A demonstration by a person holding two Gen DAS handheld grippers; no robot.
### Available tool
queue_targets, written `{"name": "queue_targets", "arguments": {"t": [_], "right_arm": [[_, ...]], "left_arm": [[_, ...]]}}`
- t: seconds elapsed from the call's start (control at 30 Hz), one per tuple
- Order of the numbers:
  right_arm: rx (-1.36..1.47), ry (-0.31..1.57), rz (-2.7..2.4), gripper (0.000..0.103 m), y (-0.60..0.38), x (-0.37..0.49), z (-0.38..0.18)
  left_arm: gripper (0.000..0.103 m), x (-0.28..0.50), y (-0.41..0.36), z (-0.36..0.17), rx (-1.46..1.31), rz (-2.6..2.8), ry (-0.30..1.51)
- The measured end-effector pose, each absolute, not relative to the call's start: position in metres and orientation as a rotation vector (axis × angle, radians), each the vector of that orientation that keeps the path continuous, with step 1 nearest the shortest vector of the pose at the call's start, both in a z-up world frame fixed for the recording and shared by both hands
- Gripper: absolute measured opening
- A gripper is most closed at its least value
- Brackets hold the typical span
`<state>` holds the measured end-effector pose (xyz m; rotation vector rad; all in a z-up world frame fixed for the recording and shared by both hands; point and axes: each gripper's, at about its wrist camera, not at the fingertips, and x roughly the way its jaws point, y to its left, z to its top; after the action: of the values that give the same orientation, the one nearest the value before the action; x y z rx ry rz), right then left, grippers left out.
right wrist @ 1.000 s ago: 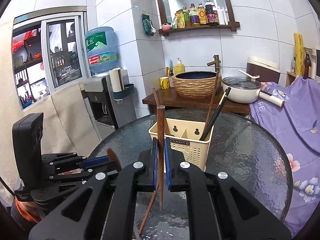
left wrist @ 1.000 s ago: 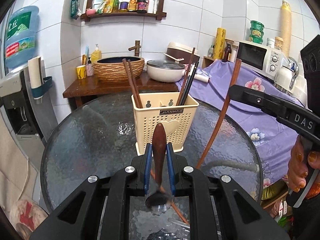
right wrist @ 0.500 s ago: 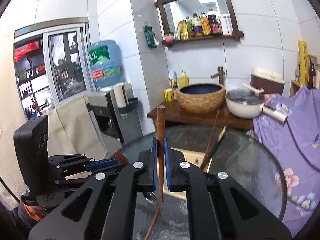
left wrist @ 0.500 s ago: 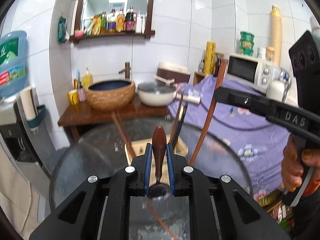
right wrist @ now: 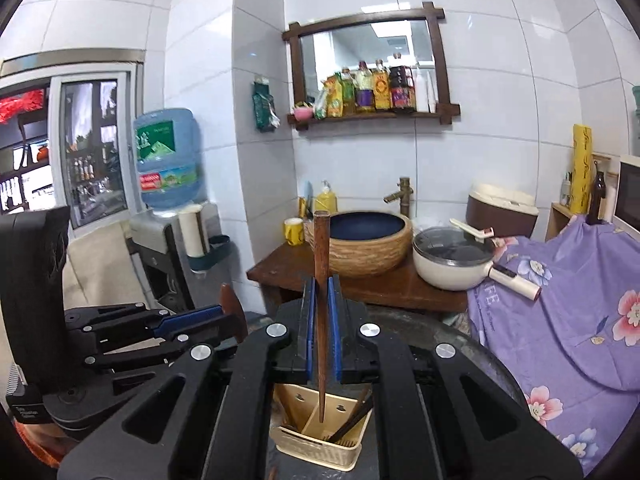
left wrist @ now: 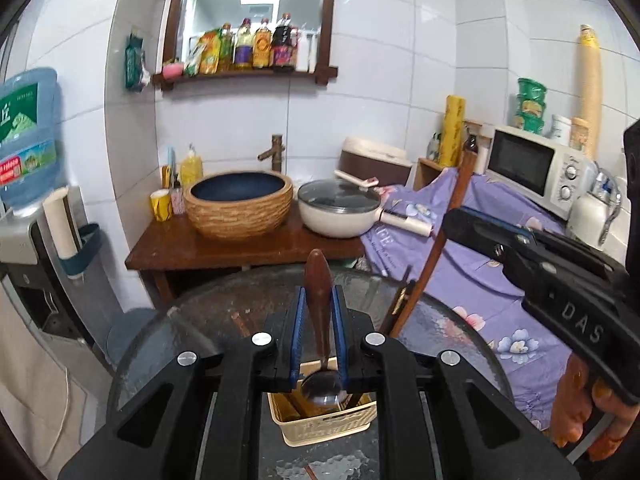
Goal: Organize utensils
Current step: 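Open the left tool over the holder while the right tool releases the chopstick into it, then move the right tool to the silver spoon and close on its handle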
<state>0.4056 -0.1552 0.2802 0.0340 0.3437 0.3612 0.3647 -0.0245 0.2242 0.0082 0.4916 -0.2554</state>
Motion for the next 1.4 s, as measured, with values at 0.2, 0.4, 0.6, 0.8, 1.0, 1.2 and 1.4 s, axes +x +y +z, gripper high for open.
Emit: {"name": "queue_targets", "arguments": {"t": [0.2, 0.4, 0.6, 0.8, 1.0, 1.2, 1.4], "right_arm": [[0.048, 0.452, 0.339, 0.007, -0.15, 0.432, 0.223], [0.04, 0.515, 0.334, 0.007, -0.145, 0.44, 0.182], [0.035, 0.526, 0.315, 0.008, -0.146, 0.441, 0.162], [0.024, 0.484, 0.313, 0.021, -0.15, 0.423, 0.154], [-0.052, 0.512, 0.379, 0.05, -0.137, 0.373, 0.133], [-0.19, 0.647, 0.478, 0.05, -0.108, 0.324, 0.075], [-0.229, 0.786, 0.665, 0.04, -0.086, 0.292, 0.026]], "left_arm": [[0.003, 0.394, -0.023, 0.177, 0.0, -0.214, 0.573], [0.003, 0.401, -0.013, 0.151, -0.045, -0.212, 0.611], [0.032, 0.385, -0.001, 0.136, -0.076, -0.203, 0.587], [0.076, 0.353, 0.015, 0.12, -0.117, -0.157, 0.529], [0.091, 0.318, 0.032, 0.086, -0.1, -0.09, 0.557], [0.091, 0.285, 0.051, 0.04, -0.098, -0.022, 0.64], [0.09, 0.249, 0.071, 0.016, -0.106, 0.021, 0.69]]}}
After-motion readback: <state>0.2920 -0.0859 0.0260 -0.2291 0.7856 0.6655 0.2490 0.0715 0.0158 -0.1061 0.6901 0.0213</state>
